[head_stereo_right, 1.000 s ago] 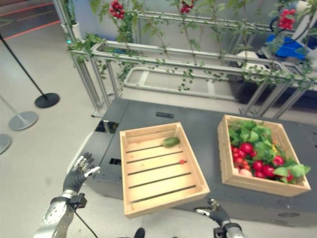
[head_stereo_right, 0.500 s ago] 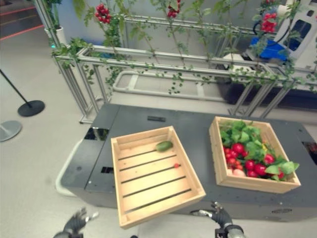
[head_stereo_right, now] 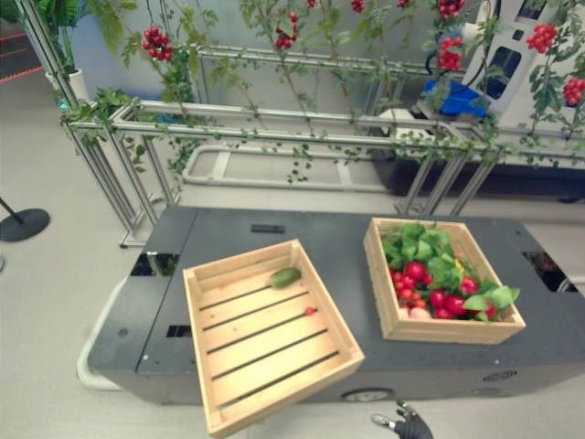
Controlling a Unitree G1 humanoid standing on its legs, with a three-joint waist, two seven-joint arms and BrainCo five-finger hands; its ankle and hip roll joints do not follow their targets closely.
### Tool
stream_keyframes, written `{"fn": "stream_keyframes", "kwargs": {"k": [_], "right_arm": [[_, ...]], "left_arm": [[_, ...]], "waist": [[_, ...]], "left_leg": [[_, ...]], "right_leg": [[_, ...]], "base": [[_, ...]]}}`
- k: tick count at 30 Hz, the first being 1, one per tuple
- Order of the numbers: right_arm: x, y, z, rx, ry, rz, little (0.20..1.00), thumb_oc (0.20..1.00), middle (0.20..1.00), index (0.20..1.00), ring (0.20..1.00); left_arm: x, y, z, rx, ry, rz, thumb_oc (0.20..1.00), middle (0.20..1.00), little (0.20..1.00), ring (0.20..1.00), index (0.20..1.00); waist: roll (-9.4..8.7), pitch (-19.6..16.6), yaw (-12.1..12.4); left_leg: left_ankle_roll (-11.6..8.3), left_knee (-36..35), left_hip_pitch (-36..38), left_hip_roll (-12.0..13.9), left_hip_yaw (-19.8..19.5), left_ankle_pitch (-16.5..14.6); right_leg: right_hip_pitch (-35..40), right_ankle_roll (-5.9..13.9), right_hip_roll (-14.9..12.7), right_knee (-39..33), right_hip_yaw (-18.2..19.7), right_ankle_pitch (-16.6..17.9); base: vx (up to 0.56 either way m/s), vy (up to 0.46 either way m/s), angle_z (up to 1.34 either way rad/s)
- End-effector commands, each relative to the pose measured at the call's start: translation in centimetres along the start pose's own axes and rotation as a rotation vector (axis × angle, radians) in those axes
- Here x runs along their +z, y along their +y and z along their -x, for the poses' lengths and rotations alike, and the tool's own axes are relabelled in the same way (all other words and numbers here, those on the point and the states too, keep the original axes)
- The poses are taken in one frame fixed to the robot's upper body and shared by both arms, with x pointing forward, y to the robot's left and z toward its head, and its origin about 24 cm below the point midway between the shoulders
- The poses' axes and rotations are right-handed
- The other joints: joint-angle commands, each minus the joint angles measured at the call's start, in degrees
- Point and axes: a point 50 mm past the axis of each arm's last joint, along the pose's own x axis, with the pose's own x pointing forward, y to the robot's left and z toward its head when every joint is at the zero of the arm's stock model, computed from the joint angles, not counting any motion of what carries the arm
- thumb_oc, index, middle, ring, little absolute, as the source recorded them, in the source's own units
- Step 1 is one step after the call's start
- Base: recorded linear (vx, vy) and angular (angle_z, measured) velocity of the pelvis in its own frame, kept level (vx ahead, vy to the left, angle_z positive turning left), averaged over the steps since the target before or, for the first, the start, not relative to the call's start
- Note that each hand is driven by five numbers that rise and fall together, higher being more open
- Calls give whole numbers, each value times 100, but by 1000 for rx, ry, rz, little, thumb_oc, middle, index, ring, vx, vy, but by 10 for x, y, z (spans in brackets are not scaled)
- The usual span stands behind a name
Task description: Pick up the fruits from the basket on one side to the basket on the other side
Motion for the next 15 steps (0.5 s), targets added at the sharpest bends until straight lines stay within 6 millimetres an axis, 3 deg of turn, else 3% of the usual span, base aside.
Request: {"fn": "stream_keyframes", "kwargs": {"k": [1, 15], "right_arm": [[28, -2, -8, -17, -69, 7, 1000, 1000, 1000, 1000, 1000], [26, 2, -10, -12, -54, 2, 1000, 1000, 1000, 1000, 1000]], "left_arm": [[19, -7, -4, -2, -43, -32, 1000, 1000, 1000, 1000, 1000], [27, -15, -5, -22, -72, -11, 1000, 1000, 1000, 1000, 1000]], "waist": [[74, 32, -20], [87, 11, -2]], "left_leg": [[-117, 29, -37, 106, -6, -366], [-111, 29, -3, 96, 41, -396]], "right_leg": [[-206, 542, -301, 256, -109, -152], [-164, 549, -294, 169, -46, -94]], "base": [[0, 0, 0], [0, 0, 0]]}}
